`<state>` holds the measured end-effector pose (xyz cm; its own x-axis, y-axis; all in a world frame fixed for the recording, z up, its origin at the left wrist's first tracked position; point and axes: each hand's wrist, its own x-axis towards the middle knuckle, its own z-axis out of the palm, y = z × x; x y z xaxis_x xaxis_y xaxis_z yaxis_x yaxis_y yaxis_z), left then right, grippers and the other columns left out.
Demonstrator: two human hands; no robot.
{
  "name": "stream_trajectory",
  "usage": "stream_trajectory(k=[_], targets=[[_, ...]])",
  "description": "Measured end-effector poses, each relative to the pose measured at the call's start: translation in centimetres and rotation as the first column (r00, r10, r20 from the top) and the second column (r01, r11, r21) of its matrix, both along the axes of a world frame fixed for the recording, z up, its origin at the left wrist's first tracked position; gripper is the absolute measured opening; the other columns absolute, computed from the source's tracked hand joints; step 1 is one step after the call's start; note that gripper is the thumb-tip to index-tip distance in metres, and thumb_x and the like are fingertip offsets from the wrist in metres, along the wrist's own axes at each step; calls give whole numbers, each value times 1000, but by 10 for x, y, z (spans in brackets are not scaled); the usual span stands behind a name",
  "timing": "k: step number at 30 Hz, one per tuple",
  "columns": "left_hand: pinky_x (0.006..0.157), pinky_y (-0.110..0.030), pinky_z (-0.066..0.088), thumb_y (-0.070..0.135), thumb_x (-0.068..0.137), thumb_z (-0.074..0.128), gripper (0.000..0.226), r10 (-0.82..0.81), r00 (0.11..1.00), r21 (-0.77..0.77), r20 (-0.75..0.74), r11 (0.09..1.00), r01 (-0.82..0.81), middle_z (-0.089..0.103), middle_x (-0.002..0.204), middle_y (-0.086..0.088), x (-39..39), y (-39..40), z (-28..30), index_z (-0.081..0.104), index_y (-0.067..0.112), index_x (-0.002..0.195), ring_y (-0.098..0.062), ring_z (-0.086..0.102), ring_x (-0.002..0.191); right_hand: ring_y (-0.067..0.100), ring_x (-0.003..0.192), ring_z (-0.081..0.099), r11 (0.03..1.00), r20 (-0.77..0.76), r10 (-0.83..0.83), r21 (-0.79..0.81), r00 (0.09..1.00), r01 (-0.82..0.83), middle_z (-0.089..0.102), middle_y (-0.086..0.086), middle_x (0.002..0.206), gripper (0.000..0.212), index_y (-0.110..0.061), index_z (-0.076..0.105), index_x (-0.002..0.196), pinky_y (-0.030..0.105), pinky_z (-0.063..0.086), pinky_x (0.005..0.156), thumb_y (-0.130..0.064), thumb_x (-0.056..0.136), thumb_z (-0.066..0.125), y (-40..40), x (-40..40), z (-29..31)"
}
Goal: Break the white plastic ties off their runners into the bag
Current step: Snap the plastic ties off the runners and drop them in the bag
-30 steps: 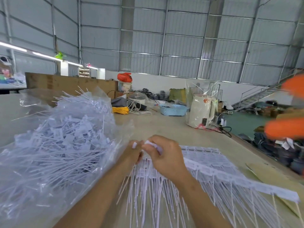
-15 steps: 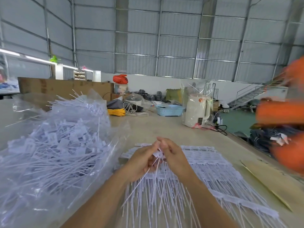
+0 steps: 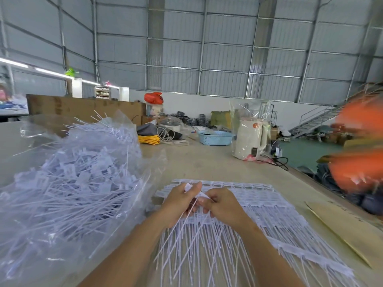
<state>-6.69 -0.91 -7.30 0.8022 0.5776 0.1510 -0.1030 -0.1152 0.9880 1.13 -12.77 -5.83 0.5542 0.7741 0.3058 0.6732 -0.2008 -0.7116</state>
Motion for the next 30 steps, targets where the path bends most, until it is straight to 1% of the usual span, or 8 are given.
stream_trajectory(k=[6,11,16,19,22,25,28,30], targets=[[42,-19,33,39,95,53,43,85,996,98,36,991,-89,51,50,-3,4,-10,1,61,2,74,-13,44,43,2,45,50,994,59,-32,110,998,26,59,-6,51,40,-26,56,47,17,39,53,-13,85,62,4,-6,2],[37,-14,29,35,97,50,34,74,996,87,55,993,-78,47,43,6,4,-11,0,55,7,78,-6,37,33,8,49,44,991,61,-82,113,995,75,57,6,53,30,-15,63,53,27,35,55,-15,83,65,3,-7,2],[35,-13,27,31,98,51,32,89,996,42,10,995,-89,50,52,-3,6,-10,3,58,4,82,-6,35,30,24,79,60,972,537,-205,13,818,235,67,2,80,18,-20,64,76,27,33,60,-26,90,54,0,-17,8],[45,-23,28,32,98,49,27,290,955,22,-68,957,-289,53,70,-12,4,5,1,57,9,86,-16,39,45,23,59,59,970,709,-223,232,669,77,62,0,62,26,-14,61,64,24,35,48,-27,86,57,-2,-31,20],[38,-18,27,35,99,46,29,324,946,-143,5,936,-320,47,51,-3,-3,21,7,48,11,83,-12,37,35,19,49,44,881,576,-265,470,773,-48,48,-1,53,32,-9,54,58,30,36,45,-23,86,61,3,-39,30],[35,-16,33,36,98,48,31,155,982,-199,104,971,-132,59,52,-2,-1,3,12,59,10,87,-8,49,36,27,65,51,894,239,-75,446,968,-41,55,13,66,26,-6,61,64,38,42,62,-17,87,64,0,-27,34],[36,-14,33,45,97,41,43,-73,993,-291,89,952,96,62,53,-4,4,-16,9,61,7,90,-9,52,38,17,88,55,884,12,-64,465,998,51,62,10,89,23,-25,67,66,23,42,79,-11,84,66,-4,-17,26],[36,-15,30,64,89,31,66,-217,970,-365,106,899,241,59,53,-6,5,-19,9,66,8,86,-12,48,37,19,94,55,921,-49,-84,378,995,97,62,13,99,9,-14,71,81,25,43,83,-15,87,65,-3,-14,22]])
